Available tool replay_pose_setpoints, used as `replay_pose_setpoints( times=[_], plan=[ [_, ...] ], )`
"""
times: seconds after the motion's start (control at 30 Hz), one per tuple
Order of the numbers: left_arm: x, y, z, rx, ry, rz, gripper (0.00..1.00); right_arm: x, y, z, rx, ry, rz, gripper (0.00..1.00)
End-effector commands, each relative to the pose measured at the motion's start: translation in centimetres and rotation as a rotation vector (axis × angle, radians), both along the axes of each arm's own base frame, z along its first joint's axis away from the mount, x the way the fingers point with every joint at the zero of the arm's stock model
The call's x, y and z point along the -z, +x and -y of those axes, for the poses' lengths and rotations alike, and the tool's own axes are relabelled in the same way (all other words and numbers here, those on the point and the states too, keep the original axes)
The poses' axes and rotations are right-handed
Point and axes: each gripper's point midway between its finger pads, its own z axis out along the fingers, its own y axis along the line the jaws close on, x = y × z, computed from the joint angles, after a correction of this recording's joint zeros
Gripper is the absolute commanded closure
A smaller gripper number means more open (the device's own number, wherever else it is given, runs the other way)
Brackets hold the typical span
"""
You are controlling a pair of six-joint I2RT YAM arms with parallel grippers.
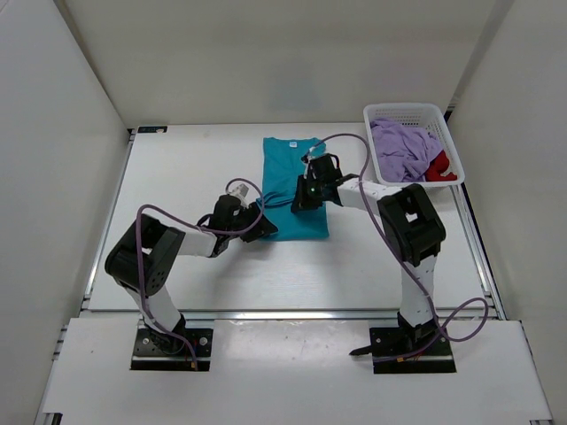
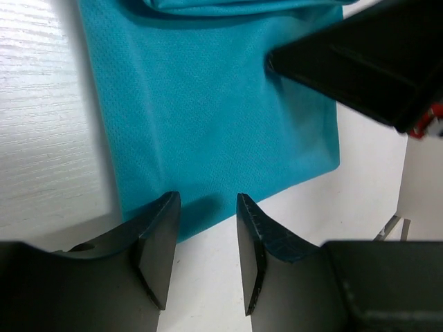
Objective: Fold and stack the t-shirts
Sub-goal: Fold the folded rectangular tshirt in 1/3 of the way, then grab one side of the 2/3 rectangular tshirt with both arms
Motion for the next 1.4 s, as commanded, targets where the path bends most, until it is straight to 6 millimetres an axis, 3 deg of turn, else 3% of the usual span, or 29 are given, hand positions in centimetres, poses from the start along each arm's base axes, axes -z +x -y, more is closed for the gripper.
replay_pose_setpoints(
  times=[0.0,0.2,0.27,0.3,0.33,0.37,0.4,0.43,0.5,0.53,0.6,0.63,0.67,0.73,0.8,0.83,0.87,0.93,1.07,1.17,1.23,1.37],
  plan=[
    [0.4,-1.4,-0.2,0.03,0.001,-0.011,0.5,-1.3,3.4,-0.2,0.02,-0.019,0.088,1.0],
    [0.4,-2.6,-0.6,0.036,0.002,-0.013,0.49,-0.9,8.2,-0.1,0.069,0.008,0.103,1.0],
    [-0.5,-2.5,-0.5,0.051,-0.005,0.006,0.46,-3.0,10.0,-0.8,0.075,0.053,0.132,1.0],
    [-1.1,-2.7,-0.4,0.053,-0.01,0.011,0.45,-3.0,10.1,-0.7,0.073,0.052,0.125,1.0],
    [-1.5,-2.6,-0.5,0.049,-0.014,0.017,0.44,-4.6,10.5,-0.8,0.071,0.052,0.152,1.0],
    [-2.4,-2.8,-0.5,0.055,-0.022,0.035,0.43,-5.5,10.1,-0.9,0.068,0.045,0.165,1.0],
    [-3.2,-2.6,-0.9,0.042,-0.027,0.059,0.42,-5.0,9.5,-0.4,0.071,0.019,0.161,1.0],
    [-3.3,-2.7,-1.3,0.037,-0.018,0.062,0.42,-7.1,9.3,-0.3,0.074,0.043,0.193,1.0],
    [-4.4,-2.3,-2.4,0.001,-0.003,0.096,0.41,-6.1,6.3,0.7,0.089,0.061,0.149,1.0],
    [-3.8,-2.6,-3.3,-0.008,0.024,0.084,0.43,-8.8,6.1,1.0,0.102,0.111,0.212,1.0],
    [-3.8,-2.4,-4.5,-0.045,0.067,0.107,0.4,-9.1,2.4,2.6,0.135,0.146,0.202,1.0],
    [-3.1,-2.5,-5.2,-0.047,0.099,0.091,0.4,-9.5,1.7,2.6,0.134,0.164,0.224,1.0],
    [-2.5,-2.7,-5.7,-0.049,0.131,0.081,0.39,-9.2,0.5,3.7,0.158,0.167,0.219,1.0],
    [-1.4,-3.2,-6.1,-0.042,0.151,0.049,0.39,-6.7,-2.8,4.8,0.161,0.152,0.161,1.0],
    [-0.5,-3.3,-6.4,-0.047,0.152,0.028,0.4,-6.1,-4.4,6.0,0.182,0.173,0.147,1.0],
    [0.0,-3.5,-6.1,-0.035,0.15,0.012,0.39,-4.4,-5.7,6.6,0.184,0.17,0.104,1.0],
    [-0.1,-3.3,-6.0,-0.038,0.148,0.017,0.4,-4.4,-6.0,7.0,0.184,0.175,0.109,1.0],
    [0.6,-3.5,-5.5,-0.023,0.147,-0.004,0.39,-1.9,-7.2,8.0,0.204,0.159,0.043,1.0],
    [1.5,-3.8,-5.1,-0.009,0.175,-0.022,0.39,0.5,-8.8,9.0,0.218,0.152,-0.017,1.0],
    [1.6,-3.6,-5.0,-0.008,0.18,-0.023,0.41,-0.6,-8.9,8.6,0.198,0.193,-0.004,0.96],
    [2.0,-3.9,-5.1,-0.007,0.189,-0.035,0.43,-1.5,-8.8,8.8,0.2,0.197,0.028,0.79],
    [2.6,-4.0,-5.5,-0.019,0.212,-0.042,0.45,-1.8,-9.0,10.1,0.241,0.182,0.062,0.67]
  ],
)
